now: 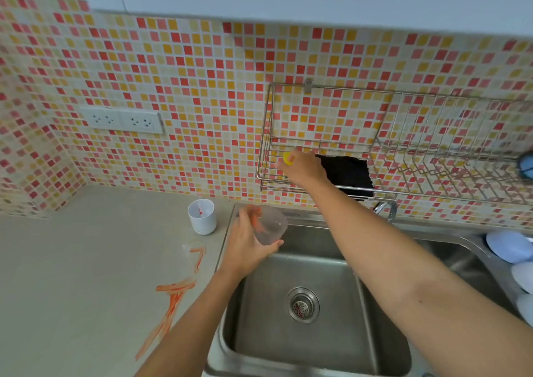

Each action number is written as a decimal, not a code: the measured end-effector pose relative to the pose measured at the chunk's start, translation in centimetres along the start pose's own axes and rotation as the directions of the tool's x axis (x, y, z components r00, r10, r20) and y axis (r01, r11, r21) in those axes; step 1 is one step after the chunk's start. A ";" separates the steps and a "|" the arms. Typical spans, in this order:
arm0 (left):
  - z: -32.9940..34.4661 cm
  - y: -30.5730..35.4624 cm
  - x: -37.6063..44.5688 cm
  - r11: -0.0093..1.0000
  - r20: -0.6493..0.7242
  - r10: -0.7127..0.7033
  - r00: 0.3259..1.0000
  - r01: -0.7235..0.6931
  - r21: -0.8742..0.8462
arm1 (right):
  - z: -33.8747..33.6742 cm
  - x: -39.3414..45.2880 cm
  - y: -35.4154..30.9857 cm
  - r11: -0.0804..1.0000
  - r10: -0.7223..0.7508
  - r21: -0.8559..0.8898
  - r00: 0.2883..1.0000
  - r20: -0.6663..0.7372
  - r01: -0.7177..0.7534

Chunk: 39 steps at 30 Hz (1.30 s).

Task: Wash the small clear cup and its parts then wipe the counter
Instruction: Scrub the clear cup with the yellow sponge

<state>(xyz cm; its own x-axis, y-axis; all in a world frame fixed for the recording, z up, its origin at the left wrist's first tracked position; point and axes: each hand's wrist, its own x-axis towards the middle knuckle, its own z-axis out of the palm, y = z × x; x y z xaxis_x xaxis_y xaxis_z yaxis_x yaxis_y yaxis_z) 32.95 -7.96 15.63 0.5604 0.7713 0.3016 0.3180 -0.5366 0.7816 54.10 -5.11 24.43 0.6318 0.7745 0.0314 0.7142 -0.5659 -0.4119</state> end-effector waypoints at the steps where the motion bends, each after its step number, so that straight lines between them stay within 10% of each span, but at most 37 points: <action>1: 0.0 -0.2 0.1 0.999 0.000 0.009 1.000 -0.009 0.052 | 0.1 0.4 -0.2 1.000 0.016 -0.001 1.000 -0.020 -0.016; 7: -0.2 -1.5 1.4 1.000 0.095 0.023 0.995 -0.021 -0.024 | 0.2 1.5 -0.4 0.998 0.019 0.056 0.990 -0.137 -0.011; 15: 0.3 -2.0 2.7 0.996 0.176 0.078 0.981 -0.082 0.018 | -1.9 -10.2 3.6 0.849 -0.276 0.280 0.828 -0.489 0.448; 23: 3.8 0.0 3.6 0.925 0.313 0.287 0.905 -0.347 0.155 | 3.4 -15.1 11.0 0.895 -0.445 -0.054 0.881 -0.162 0.443; 39: 8.3 1.2 5.0 0.862 0.356 0.333 0.873 -0.435 0.260 | 4.0 -15.1 13.5 0.804 -0.595 -0.141 0.784 -0.179 0.578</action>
<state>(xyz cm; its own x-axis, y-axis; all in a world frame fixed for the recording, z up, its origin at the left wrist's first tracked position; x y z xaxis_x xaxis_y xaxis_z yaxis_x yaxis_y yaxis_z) 42.48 -7.61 13.50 0.8675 0.3730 0.3292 0.2292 -0.8869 0.4011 53.01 -23.30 14.76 0.1242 0.8931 0.4323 0.9817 -0.0472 -0.1847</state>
